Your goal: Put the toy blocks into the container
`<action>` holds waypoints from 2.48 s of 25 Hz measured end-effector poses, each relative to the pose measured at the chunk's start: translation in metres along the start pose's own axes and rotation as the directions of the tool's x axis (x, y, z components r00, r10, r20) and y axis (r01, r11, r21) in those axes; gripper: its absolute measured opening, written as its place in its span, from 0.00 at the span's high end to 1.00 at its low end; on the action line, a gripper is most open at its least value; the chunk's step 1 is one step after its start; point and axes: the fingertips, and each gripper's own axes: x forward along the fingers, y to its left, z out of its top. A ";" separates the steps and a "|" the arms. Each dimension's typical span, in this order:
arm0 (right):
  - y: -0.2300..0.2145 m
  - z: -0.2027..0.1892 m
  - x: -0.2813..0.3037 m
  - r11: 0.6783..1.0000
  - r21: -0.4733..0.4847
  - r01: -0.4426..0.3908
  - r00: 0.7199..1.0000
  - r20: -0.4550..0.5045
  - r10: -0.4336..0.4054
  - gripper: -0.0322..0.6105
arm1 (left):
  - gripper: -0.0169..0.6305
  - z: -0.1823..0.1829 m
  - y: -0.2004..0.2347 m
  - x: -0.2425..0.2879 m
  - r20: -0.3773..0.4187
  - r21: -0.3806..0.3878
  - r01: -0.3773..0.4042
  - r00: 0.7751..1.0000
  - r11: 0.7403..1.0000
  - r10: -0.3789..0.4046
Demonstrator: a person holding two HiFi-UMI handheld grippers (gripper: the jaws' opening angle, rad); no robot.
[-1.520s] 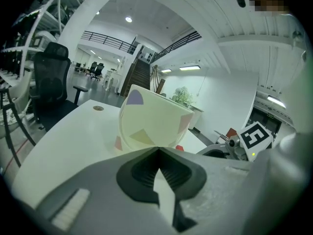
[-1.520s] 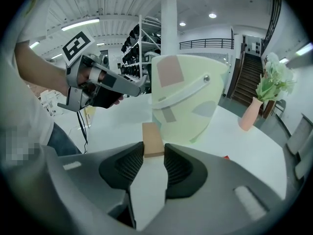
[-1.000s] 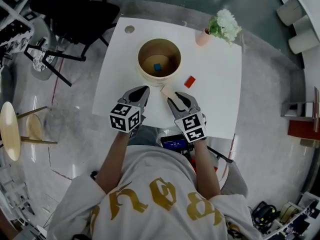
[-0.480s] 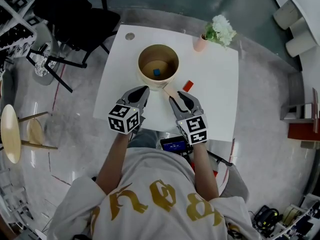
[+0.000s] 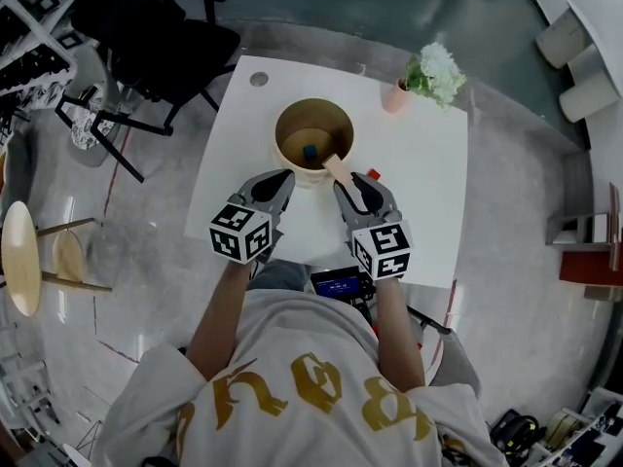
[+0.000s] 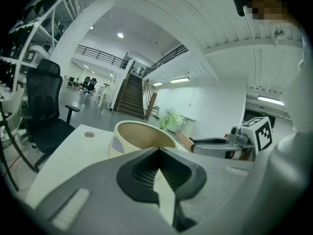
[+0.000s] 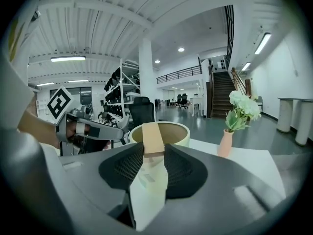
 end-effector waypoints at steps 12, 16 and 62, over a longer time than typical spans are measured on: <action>-0.012 0.019 0.033 1.000 0.027 0.002 1.000 0.020 -0.003 0.70 | 0.97 0.016 0.028 0.007 0.028 -0.023 -0.031 0.999 0.999 0.032; -0.013 0.018 0.038 1.000 0.018 0.004 1.000 0.011 -0.004 0.70 | 0.97 0.014 0.029 0.009 0.015 -0.016 -0.036 0.999 0.999 0.036; -0.055 -0.055 -0.044 0.956 0.155 0.249 0.968 -0.072 -0.241 0.63 | 0.97 -0.030 -0.050 0.027 -0.027 0.030 0.079 0.997 0.996 -0.078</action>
